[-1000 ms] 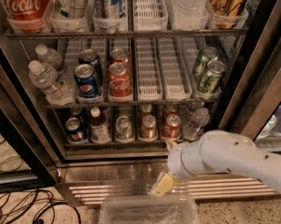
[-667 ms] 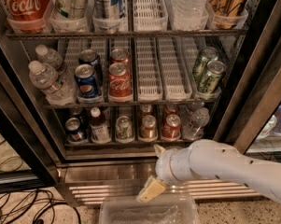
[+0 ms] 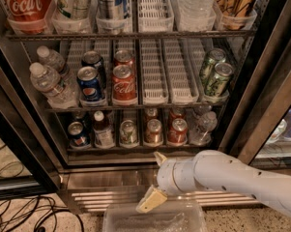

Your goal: Pick 7up can from bottom shelf of fridge

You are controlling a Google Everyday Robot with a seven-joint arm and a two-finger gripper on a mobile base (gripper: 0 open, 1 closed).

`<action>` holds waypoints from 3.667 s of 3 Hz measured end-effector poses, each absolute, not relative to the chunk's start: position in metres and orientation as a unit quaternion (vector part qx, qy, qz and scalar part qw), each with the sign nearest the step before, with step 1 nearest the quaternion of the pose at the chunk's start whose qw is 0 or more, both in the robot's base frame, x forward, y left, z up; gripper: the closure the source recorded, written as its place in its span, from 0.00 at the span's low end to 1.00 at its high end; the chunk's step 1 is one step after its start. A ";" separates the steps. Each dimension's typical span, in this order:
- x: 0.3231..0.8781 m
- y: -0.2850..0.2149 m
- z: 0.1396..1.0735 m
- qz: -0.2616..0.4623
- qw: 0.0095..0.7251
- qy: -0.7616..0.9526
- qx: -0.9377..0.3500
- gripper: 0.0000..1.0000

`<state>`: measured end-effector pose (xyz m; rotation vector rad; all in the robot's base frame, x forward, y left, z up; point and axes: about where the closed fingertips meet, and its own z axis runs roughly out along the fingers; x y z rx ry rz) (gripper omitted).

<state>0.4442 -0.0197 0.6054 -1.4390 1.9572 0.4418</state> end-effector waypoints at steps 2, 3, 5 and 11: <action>0.465 -0.002 0.579 0.150 0.428 0.740 -0.497 0.00; 0.487 0.008 0.577 0.141 0.472 0.732 -0.470 0.00; 0.512 0.018 0.577 0.139 0.505 0.760 -0.384 0.00; 0.517 0.032 0.604 0.116 0.611 0.743 -0.247 0.00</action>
Offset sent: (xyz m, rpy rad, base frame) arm 0.0542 0.0107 -0.0311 0.2034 -0.3247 -0.2693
